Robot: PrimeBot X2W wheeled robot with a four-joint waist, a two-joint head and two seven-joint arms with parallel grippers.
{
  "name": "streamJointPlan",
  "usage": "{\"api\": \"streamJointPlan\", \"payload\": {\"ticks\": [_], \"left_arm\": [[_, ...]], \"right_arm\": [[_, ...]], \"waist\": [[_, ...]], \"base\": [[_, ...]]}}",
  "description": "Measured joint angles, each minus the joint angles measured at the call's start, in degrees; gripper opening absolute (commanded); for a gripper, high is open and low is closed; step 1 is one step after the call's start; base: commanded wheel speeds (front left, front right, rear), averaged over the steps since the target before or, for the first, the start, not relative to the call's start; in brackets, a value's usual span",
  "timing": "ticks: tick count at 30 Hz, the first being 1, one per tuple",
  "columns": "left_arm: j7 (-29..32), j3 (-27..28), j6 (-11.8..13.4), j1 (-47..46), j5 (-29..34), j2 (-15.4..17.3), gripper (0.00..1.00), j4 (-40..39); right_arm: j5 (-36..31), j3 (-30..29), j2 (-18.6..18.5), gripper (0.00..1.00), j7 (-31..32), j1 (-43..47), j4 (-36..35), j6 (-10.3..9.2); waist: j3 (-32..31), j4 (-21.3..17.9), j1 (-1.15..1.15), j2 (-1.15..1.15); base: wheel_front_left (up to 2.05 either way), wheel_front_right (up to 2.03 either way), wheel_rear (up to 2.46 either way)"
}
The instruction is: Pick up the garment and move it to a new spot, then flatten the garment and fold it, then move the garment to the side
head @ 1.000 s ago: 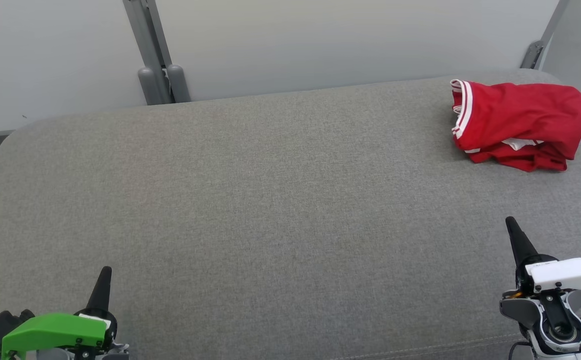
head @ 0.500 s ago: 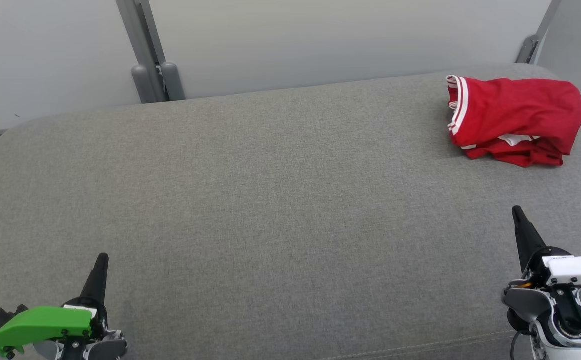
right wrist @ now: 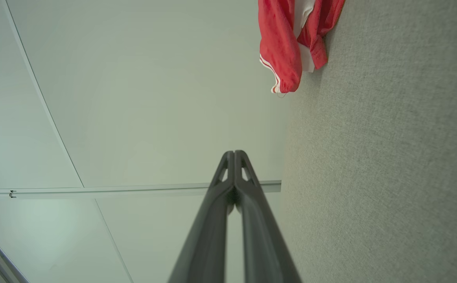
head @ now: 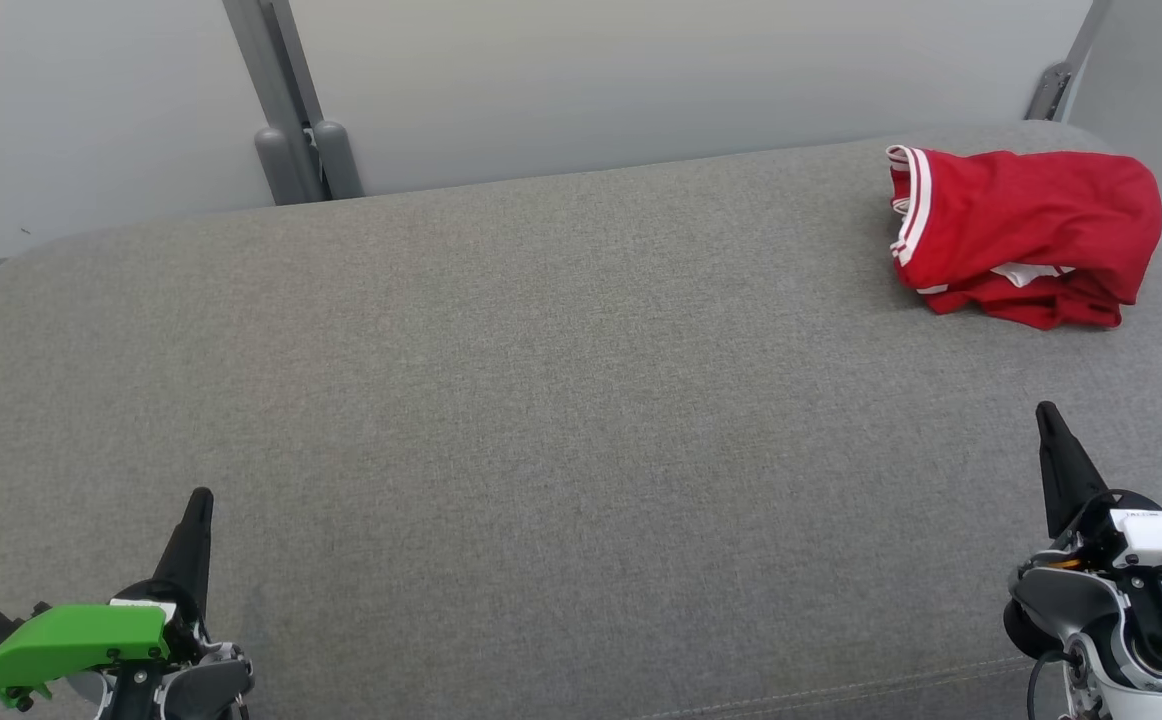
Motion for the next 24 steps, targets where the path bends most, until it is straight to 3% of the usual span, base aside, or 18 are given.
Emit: {"api": "streamJointPlan", "payload": {"ticks": [24], "left_arm": [[0.01, 0.04, -0.41, -0.08, 0.0, -0.03, 0.0, 0.13]], "right_arm": [[0.01, 0.0, 0.01, 0.0, -0.01, -0.02, -0.19, 0.19]], "waist": [[0.0, 0.01, 0.0, 0.0]], "base": [[0.0, 0.0, 0.0]]}}
